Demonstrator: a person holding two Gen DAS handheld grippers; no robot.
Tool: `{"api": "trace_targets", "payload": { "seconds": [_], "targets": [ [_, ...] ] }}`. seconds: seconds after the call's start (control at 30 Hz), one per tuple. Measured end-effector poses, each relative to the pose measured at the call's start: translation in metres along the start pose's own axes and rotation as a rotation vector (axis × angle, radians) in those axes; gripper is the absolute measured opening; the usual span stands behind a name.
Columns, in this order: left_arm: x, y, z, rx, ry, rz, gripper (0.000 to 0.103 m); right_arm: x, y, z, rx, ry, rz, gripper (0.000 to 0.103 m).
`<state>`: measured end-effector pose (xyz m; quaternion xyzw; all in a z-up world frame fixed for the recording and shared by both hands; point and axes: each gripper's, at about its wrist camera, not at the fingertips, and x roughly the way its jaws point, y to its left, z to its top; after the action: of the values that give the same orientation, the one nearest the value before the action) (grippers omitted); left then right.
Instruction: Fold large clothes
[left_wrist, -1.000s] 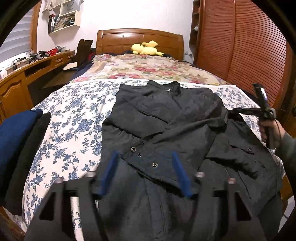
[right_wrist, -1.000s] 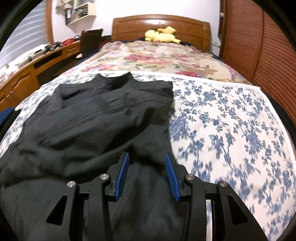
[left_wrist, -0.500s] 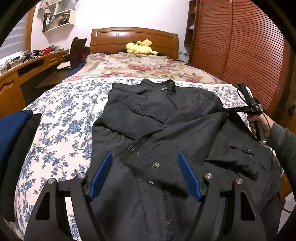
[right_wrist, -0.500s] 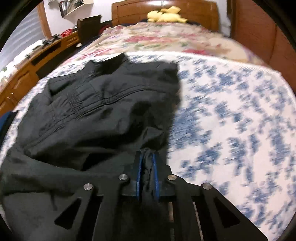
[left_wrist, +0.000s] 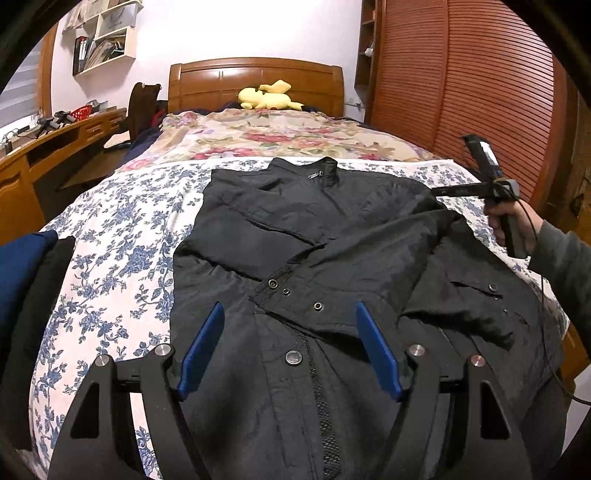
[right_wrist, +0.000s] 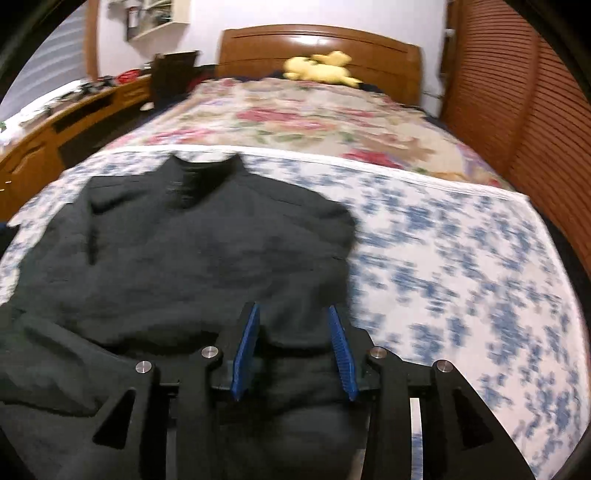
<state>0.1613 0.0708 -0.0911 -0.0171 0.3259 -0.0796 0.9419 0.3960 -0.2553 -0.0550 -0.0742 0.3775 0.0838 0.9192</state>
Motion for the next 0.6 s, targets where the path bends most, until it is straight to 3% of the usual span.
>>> {"api": "trace_targets", "payload": {
  "seconds": [0.1,0.2,0.27,0.37,0.47,0.6],
  "targets": [
    [-0.003,0.0,0.0,-0.002,-0.004,0.004,0.074,0.022,0.02,-0.005,-0.023,0.078,0.073,0.04],
    [-0.006,0.001,-0.001,-0.006,-0.005,0.0,0.074,0.044,0.048,-0.023,-0.096,0.22,0.165,0.041],
    [-0.008,0.0,-0.003,-0.003,-0.005,-0.001,0.074,0.039,0.063,-0.031,-0.197,0.203,0.101,0.041],
    [-0.01,-0.001,-0.004,0.003,-0.006,-0.004,0.074,0.027,0.063,-0.029,-0.179,0.204,0.122,0.041],
    [-0.013,0.0,-0.005,0.001,-0.014,-0.005,0.074,0.006,0.064,-0.019,-0.206,0.126,0.096,0.041],
    [-0.013,0.002,-0.004,-0.004,-0.016,0.001,0.074,0.01,0.048,0.005,-0.129,0.08,0.036,0.041]
  ]
}}
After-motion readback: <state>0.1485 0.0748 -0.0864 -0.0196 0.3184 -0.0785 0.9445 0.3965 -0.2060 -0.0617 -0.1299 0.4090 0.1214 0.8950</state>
